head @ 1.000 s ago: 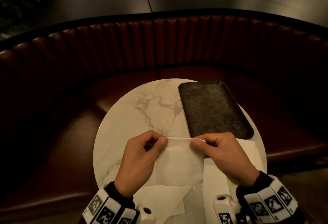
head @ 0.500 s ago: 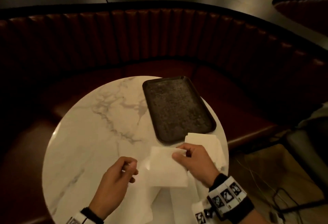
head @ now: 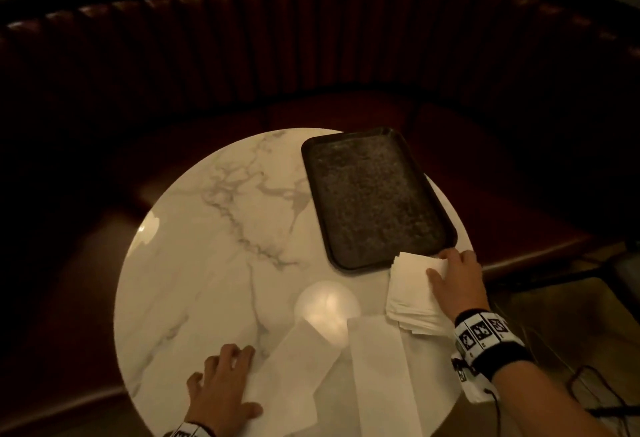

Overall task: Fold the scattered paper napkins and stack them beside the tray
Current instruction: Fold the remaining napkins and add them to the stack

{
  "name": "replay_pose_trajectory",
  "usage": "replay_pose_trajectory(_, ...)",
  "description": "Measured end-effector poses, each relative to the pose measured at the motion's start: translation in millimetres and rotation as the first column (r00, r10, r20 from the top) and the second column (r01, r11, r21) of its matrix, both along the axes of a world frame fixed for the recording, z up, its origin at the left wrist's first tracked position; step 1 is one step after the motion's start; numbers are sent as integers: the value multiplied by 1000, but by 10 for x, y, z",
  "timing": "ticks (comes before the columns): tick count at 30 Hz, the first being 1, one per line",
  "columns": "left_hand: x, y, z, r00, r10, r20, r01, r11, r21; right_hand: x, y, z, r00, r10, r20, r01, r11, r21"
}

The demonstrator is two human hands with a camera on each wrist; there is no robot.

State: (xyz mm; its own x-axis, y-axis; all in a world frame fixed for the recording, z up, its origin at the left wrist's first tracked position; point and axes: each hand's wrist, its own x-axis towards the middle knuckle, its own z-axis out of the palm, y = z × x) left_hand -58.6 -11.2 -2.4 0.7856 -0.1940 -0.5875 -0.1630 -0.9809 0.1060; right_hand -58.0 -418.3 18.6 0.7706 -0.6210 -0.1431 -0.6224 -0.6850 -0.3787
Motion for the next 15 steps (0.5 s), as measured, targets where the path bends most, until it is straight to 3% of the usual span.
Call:
replay_pose_trajectory(5,20,51,-52,1000,-27,-5,27,997,69,-45,10,62,998,-18,54,21,998,-55)
replay_pose_trajectory(15,5,92,-96,1000,16,8,-15,996,-87,-188,231,315,994,23,103,-14,997,-82)
